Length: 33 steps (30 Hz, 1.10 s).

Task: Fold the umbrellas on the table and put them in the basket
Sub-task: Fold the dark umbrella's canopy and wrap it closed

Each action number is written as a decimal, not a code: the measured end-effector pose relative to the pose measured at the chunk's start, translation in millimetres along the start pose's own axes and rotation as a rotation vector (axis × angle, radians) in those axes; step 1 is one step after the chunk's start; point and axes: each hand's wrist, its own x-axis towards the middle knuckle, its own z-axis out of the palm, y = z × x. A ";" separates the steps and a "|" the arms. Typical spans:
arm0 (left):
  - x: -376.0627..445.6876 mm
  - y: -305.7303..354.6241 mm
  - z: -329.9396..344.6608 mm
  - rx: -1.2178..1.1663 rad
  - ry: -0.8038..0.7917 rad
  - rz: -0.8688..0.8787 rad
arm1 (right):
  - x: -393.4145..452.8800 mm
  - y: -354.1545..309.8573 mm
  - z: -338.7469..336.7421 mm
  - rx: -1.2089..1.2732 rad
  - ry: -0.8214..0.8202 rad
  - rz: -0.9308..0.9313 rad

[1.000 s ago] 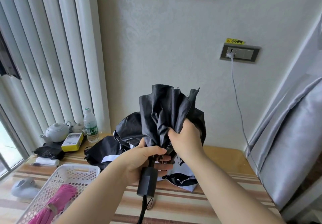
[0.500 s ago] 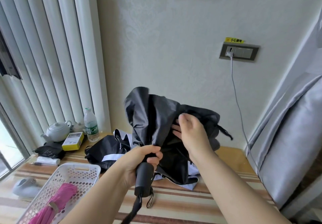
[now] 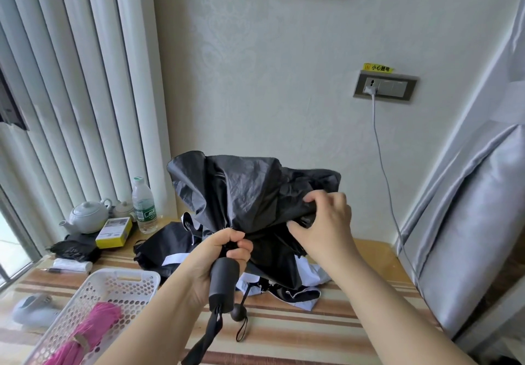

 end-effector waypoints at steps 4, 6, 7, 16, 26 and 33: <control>0.0 0.0 -1.3 0.005 -0.022 0.036 | 4.6 -3.4 -8.5 0.353 -0.204 0.263; 1.8 -2.2 0.0 0.049 -0.004 0.070 | 4.3 -6.0 -4.3 0.480 -0.285 0.311; 3.2 -3.4 0.5 0.084 0.006 0.079 | 2.2 -10.1 -0.9 0.590 -0.329 0.339; 8.8 -11.5 0.4 0.309 0.045 0.109 | -10.3 -38.3 16.8 0.613 -0.480 0.153; 9.7 -4.8 -1.4 -0.016 0.079 0.084 | -4.5 -6.7 -9.5 0.424 -0.250 0.257; 12.8 0.4 1.6 -0.167 0.019 0.119 | 2.5 24.0 11.3 0.206 -0.354 0.418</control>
